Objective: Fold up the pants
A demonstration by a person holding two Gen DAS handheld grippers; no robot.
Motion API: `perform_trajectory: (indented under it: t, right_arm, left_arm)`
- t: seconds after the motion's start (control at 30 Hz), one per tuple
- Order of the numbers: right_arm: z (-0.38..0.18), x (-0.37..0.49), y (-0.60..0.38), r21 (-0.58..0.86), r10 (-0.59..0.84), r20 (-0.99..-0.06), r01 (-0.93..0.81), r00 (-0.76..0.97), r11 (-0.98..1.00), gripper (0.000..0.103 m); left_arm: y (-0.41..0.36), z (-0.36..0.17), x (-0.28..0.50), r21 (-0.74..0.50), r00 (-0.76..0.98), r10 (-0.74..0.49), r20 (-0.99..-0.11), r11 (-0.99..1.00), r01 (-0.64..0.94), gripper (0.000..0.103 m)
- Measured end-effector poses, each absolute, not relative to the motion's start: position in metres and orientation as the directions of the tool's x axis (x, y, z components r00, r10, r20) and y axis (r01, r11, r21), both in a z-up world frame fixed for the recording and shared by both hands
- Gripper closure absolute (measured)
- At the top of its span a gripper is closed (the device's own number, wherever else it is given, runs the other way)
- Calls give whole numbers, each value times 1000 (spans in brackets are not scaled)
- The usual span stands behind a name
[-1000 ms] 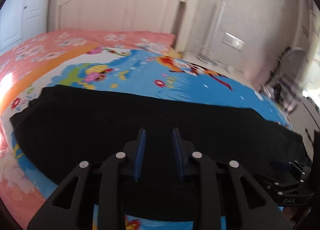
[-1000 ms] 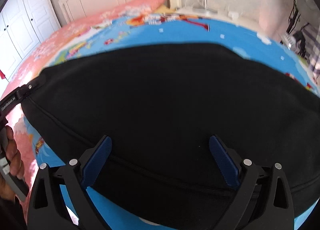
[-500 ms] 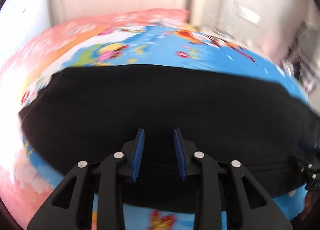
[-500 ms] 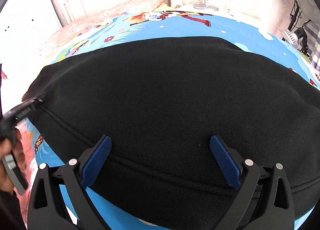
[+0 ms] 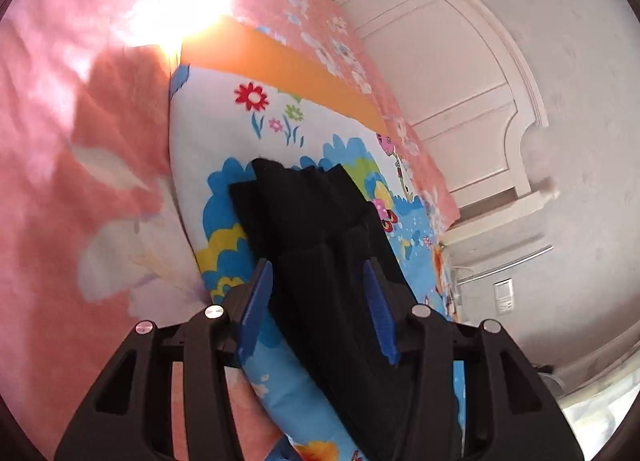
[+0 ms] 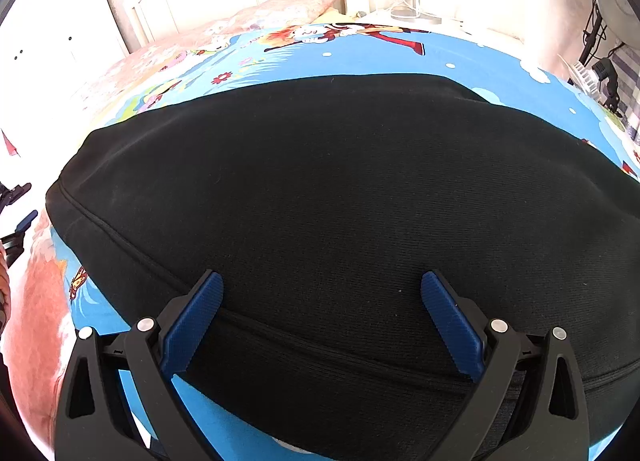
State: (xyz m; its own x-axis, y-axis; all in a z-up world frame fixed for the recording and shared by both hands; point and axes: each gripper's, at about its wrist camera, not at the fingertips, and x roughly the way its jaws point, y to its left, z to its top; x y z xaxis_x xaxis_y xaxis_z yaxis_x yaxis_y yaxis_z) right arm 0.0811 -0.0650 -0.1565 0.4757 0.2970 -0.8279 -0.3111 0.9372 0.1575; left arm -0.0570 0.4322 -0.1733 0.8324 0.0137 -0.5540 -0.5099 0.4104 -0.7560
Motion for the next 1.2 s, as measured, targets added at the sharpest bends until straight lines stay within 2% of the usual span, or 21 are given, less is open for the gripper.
perform_trajectory:
  t: [0.17,0.27,0.4,0.47,0.57,0.67,0.83,0.93,1.03,1.13,1.2]
  right_arm:
    - [-156,81,-65,157,300,-827,-318,475,935,6]
    - [-156,81,-65,156,299,-826,-317,477,935,6]
    - [-156,81,-64,154,299,-826,-318,478,936,6]
    - [-156,81,-65,155,300,-826,-319,477,935,6]
    - [-156,81,-64,155,299,-826,-317,478,936,6]
    - [-156,81,-64,155,299,-826,-317,478,936,6]
    - [-154,82,-62,154,294,-835,-317,465,936,6]
    - [-124,85,-58,124,262,-817,-289,514,949,6]
    - [-94,96,-34,122,315,-767,-354,560,927,6]
    - [-88,135,4,231,409,-784,-391,468,891,6]
    - [-90,159,42,186,385,-801,-421,459,888,7]
  left_arm:
    - [452,-198,-40,-790,836,-45,-547,358,-498,57]
    - [461,-211,-24,-783,816,-72,-573,342,-520,57]
    - [470,-218,-14,-791,822,-94,-562,351,-501,53]
    - [478,-222,-7,-808,834,-106,-541,342,-480,58]
    - [487,-229,-3,-815,840,-129,-527,355,-457,81]
    - [489,-226,-6,-827,854,-137,-501,367,-426,90]
    - [474,-195,-15,-785,861,-91,-501,468,-407,92]
    - [463,-178,-15,-742,854,-63,-516,531,-410,92]
    - [451,-163,-13,-693,846,-34,-533,591,-413,92]
    - [441,-147,-9,-646,831,-14,-556,636,-422,92]
    - [436,-137,-8,-627,831,-7,-557,660,-415,92]
